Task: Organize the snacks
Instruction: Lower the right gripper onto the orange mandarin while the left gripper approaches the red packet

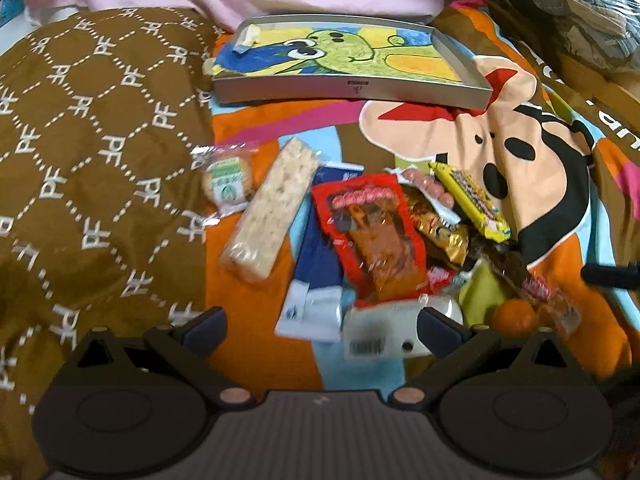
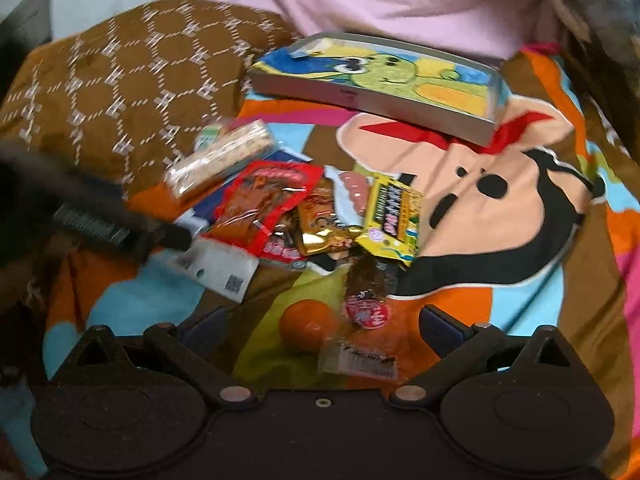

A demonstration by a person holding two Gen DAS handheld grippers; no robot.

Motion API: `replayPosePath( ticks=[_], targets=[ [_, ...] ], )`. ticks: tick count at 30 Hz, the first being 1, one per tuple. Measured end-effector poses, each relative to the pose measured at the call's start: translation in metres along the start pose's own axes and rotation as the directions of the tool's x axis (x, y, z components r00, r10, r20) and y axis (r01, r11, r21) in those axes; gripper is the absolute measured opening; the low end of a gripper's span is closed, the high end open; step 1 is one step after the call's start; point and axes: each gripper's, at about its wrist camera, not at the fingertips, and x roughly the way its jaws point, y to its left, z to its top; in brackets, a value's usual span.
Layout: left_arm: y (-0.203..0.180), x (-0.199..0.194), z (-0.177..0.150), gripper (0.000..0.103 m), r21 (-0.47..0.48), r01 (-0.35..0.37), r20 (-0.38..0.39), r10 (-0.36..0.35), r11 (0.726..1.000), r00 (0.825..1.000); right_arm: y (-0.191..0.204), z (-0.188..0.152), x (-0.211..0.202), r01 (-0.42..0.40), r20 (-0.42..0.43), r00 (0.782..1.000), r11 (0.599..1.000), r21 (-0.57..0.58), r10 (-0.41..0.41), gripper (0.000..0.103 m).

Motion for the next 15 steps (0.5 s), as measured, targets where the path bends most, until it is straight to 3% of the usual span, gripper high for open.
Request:
replayPosePath(
  ticks=[8, 15],
  targets=[
    [-0.018, 0.028, 0.023, 0.103, 0.024, 0.059, -0.027, -0.058, 0.998, 0.998, 0.010, -0.004, 0.010, -0.029, -0.021, 0.999, 0.998, -0.058, 0.028, 0.082],
    [-0.026, 0.051, 0.034, 0.102, -0.007, 0.059, -0.055, -0.059, 0.998, 0.997, 0.017, -0.003, 0.014, -0.047, 0.007, 0.999, 0.994, -0.101, 0.048, 0.066]
  ],
)
